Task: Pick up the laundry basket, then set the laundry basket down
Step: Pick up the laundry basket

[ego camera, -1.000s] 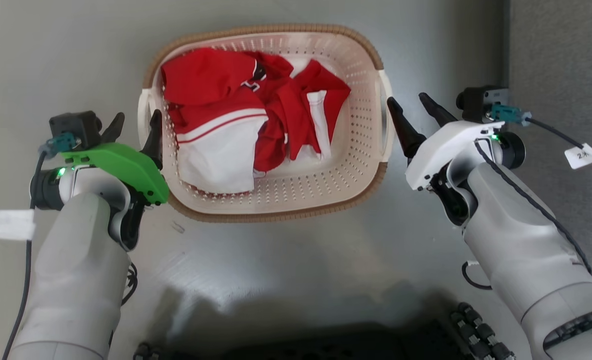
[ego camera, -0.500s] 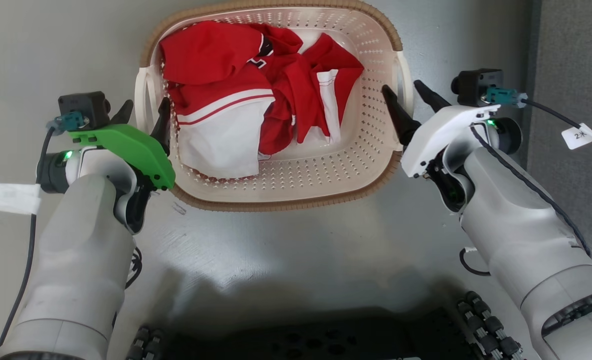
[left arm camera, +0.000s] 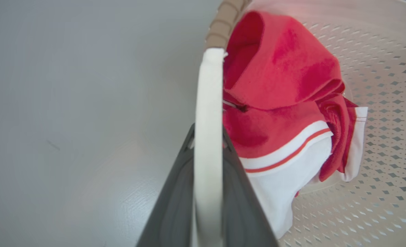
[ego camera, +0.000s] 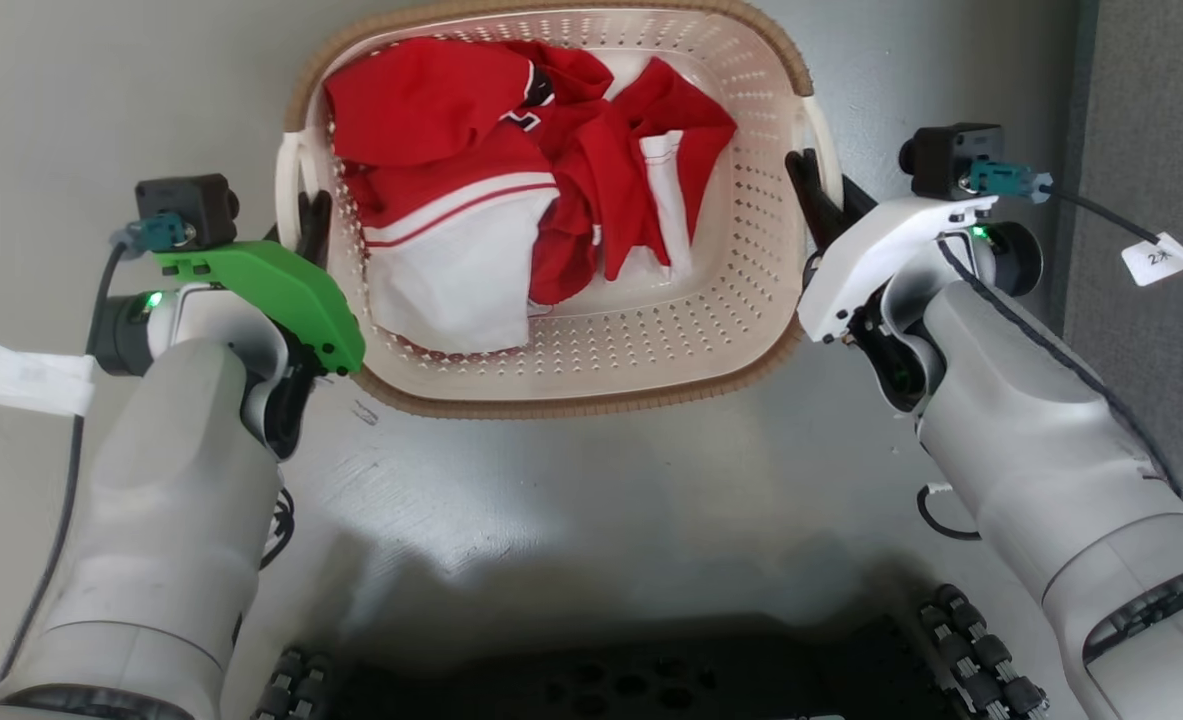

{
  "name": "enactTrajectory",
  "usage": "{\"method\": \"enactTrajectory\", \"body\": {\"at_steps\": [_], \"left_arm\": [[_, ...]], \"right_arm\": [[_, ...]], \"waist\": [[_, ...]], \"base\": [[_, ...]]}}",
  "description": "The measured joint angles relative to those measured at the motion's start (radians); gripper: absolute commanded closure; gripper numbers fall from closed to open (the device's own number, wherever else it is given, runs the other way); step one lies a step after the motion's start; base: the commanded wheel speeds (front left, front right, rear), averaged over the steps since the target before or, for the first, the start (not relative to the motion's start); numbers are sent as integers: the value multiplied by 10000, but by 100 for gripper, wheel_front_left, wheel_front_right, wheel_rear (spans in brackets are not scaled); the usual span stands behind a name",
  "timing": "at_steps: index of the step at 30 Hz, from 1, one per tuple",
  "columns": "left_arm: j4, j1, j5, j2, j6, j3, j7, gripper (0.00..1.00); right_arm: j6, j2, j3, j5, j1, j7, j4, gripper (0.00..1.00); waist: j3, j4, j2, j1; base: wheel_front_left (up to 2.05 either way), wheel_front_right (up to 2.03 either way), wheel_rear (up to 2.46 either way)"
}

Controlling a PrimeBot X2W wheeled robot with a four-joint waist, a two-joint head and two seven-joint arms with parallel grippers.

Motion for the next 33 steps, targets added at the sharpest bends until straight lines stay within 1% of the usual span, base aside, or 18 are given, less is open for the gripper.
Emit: {"method": "enactTrajectory", "body": {"at_steps": [8, 17, 23, 33], "left_arm": [[370, 0, -399, -40, 0, -330, -174, 100], [811, 85, -769, -79, 0, -598, -165, 100], [1120, 420, -1097, -115, 0, -830, 121, 100], [1388, 838, -1384, -136, 0, -1062, 485, 100]], "right_arm": [[-8, 0, 345, 301, -45, -146, 232, 100], [-8, 0, 815, 1116, 198, -115, 351, 100], [-8, 0, 1093, 1797, 530, 286, 343, 100], [-73, 6, 1563, 2405, 776, 1034, 587, 100]], "waist": [[-350, 2, 0, 0], [-1131, -28, 0, 0], [-1873, -88, 0, 0], [-3240, -247, 0, 0]], "base": [[0, 0, 0], [0, 0, 0], [0, 0, 0], [0, 0, 0]]}}
